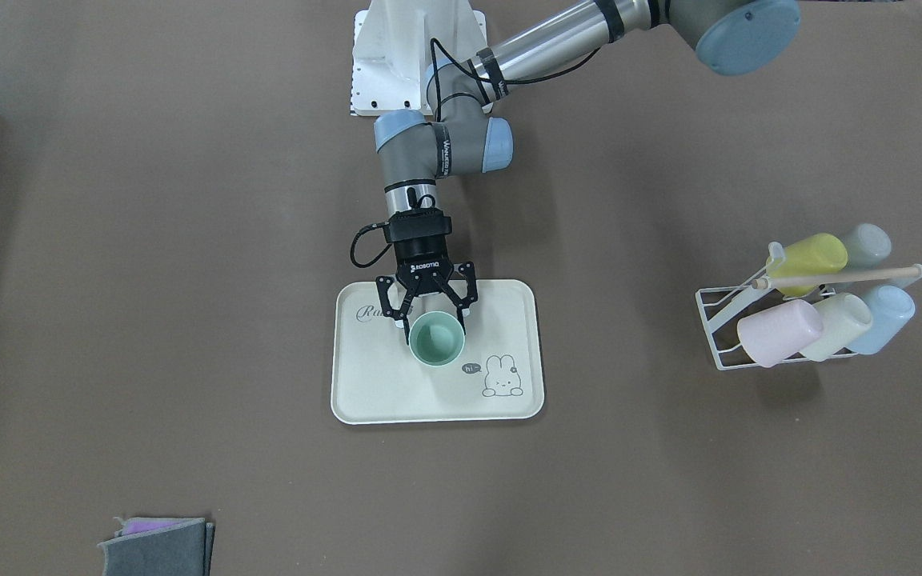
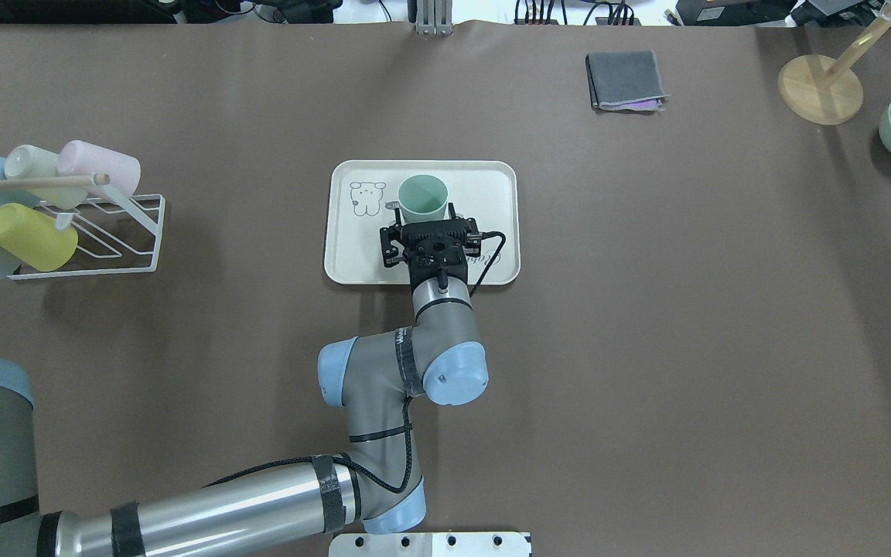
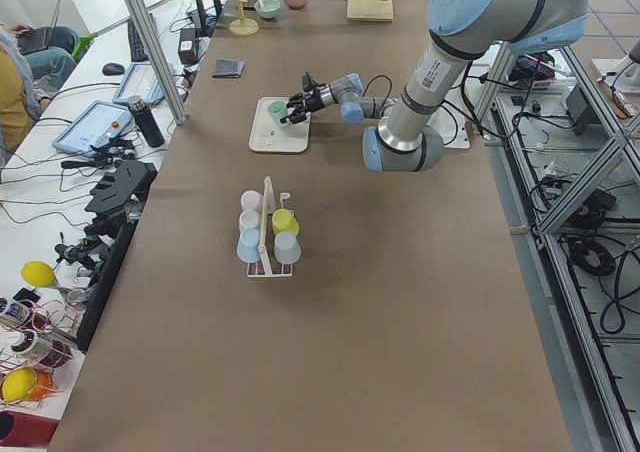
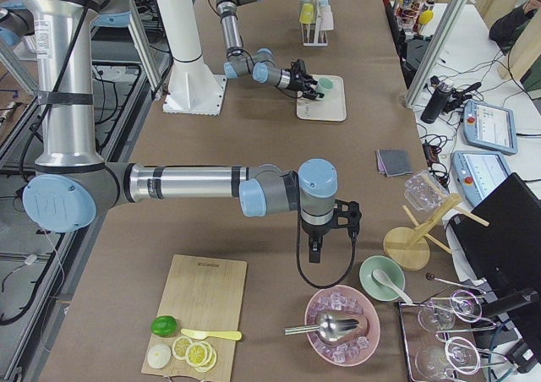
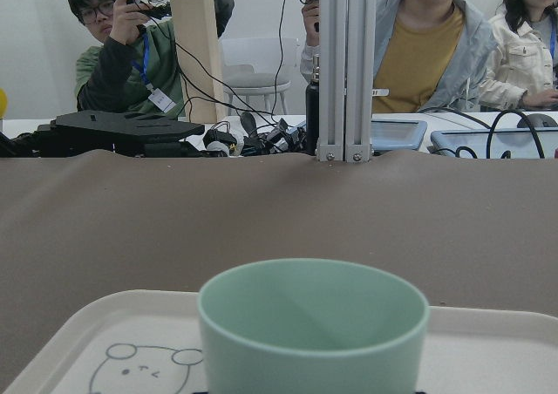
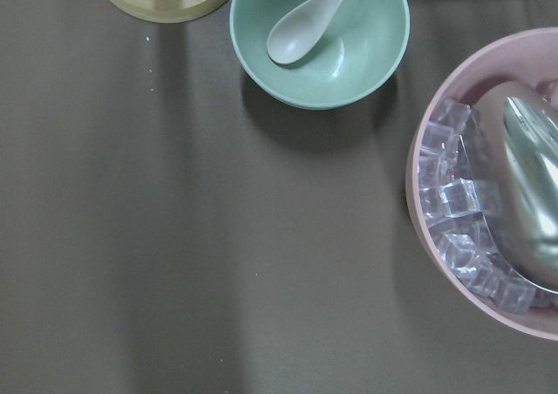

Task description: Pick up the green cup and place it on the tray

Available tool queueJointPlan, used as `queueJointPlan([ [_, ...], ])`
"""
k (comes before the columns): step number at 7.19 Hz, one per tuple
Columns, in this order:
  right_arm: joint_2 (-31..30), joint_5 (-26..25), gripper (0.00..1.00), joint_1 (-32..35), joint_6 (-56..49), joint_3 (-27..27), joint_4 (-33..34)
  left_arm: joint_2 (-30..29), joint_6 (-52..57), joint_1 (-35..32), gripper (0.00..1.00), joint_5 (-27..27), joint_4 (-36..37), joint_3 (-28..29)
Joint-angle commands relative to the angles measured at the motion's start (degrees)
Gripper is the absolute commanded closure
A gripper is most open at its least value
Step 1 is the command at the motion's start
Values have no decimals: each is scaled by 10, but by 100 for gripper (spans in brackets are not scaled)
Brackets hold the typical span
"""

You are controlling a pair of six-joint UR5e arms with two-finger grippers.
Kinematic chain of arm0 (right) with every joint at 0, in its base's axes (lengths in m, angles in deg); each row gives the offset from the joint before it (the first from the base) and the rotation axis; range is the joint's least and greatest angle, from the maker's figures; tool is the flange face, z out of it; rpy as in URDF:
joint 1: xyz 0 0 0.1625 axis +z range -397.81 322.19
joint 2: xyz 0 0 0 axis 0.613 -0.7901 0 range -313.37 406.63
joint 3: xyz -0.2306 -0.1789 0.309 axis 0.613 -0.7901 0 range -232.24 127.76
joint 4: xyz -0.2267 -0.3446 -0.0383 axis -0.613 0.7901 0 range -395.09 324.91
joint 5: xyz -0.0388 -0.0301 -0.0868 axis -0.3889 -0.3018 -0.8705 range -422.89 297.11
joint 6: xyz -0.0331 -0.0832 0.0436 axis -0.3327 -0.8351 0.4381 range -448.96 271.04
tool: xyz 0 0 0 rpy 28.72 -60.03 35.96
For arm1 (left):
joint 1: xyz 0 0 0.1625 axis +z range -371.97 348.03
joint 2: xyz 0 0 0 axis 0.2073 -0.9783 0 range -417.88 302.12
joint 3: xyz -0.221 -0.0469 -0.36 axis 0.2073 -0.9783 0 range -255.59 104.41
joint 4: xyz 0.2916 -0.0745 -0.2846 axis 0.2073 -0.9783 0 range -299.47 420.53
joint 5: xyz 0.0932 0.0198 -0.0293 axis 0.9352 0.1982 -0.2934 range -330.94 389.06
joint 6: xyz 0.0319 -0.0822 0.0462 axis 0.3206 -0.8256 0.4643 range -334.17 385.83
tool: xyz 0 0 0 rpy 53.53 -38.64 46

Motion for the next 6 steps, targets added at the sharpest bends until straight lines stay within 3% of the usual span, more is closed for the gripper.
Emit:
queueJointPlan([
  [1,-21,-3,0,4,-1,31,18,1,1,-1,1,0,-5,-12],
  [2,-10,-7,0,2,1,59,74,4,5,-1,1,-1,-8,-39],
  [3,-4,-20,0,1,0,66,91,5,11,-3,1,-2,-8,-54],
  [6,-3,-20,0,1,-2,66,89,42,111,-30,1,-49,-77,-122],
])
